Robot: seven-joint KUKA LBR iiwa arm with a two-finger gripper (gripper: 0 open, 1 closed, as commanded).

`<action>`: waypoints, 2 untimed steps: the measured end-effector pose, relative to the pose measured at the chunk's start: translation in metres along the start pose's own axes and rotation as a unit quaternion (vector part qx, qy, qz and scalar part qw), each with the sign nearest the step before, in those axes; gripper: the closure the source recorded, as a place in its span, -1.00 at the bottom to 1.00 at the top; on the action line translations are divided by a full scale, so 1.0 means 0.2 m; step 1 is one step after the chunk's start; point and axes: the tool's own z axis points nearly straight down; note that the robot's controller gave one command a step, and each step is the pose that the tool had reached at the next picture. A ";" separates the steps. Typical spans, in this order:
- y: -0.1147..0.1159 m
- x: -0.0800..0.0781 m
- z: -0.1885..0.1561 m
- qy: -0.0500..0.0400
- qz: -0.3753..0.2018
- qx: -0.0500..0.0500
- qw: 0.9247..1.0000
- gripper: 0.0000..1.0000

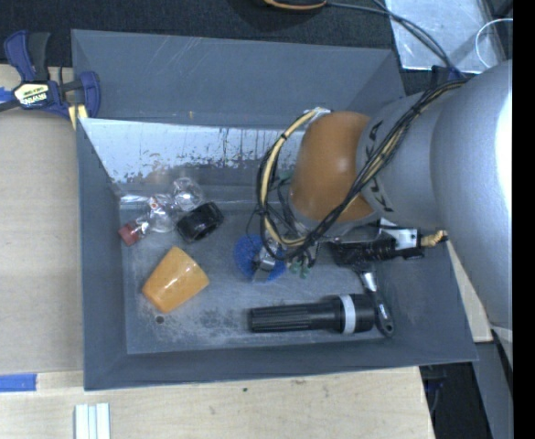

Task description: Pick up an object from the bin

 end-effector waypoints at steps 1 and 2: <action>0.00 0.00 0.00 0.000 0.000 0.000 1.000 1.00; 0.00 0.00 -0.02 0.000 0.000 0.000 1.000 1.00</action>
Offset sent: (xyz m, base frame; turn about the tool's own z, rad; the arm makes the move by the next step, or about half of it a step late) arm 0.0000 0.0000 0.0258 0.0000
